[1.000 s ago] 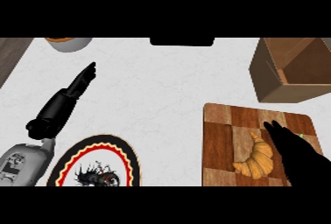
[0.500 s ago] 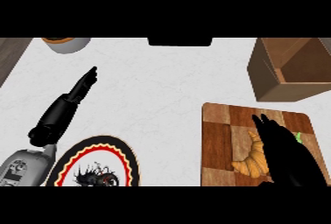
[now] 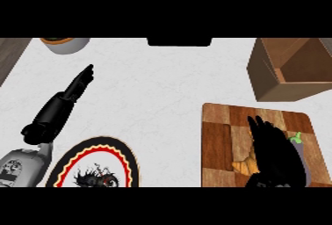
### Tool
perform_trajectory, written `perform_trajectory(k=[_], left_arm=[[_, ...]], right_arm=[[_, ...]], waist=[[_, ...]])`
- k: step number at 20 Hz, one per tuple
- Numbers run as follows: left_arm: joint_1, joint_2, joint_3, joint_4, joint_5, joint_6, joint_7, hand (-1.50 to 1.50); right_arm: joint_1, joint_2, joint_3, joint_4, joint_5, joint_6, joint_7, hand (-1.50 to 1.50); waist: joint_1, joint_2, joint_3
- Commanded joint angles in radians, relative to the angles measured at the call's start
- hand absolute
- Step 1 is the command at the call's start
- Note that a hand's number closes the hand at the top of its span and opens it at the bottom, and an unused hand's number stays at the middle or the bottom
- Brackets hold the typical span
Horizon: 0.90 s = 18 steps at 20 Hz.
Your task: Pick the croissant from the cutting board and place it in the cardboard box
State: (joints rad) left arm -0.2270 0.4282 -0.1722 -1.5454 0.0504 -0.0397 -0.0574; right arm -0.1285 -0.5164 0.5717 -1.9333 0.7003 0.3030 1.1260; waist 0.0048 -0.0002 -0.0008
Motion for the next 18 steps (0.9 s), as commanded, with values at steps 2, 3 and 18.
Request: perform_trajectory(k=[2,3,18], left_arm=[[-0.005,-0.022,0.012,0.032,-0.027,-0.016,-0.020,0.00],[0.006,-0.003,0.045,-0.015,0.013,-0.037,0.003,0.00],[0.012,-0.101,0.038,0.035,-0.088,-0.047,-0.035,0.00]], right_arm=[[-0.017,0.054,-0.051,0.008,0.005,0.093,0.116,-1.50],[0.001,0.057,-0.056,0.005,0.001,0.099,0.108,-1.50],[0.054,0.161,-0.143,0.153,0.159,0.091,-0.015,-1.50]], waist=[[-0.007,0.000,0.000],[-0.004,-0.001,0.000],[-0.007,0.000,0.001]])
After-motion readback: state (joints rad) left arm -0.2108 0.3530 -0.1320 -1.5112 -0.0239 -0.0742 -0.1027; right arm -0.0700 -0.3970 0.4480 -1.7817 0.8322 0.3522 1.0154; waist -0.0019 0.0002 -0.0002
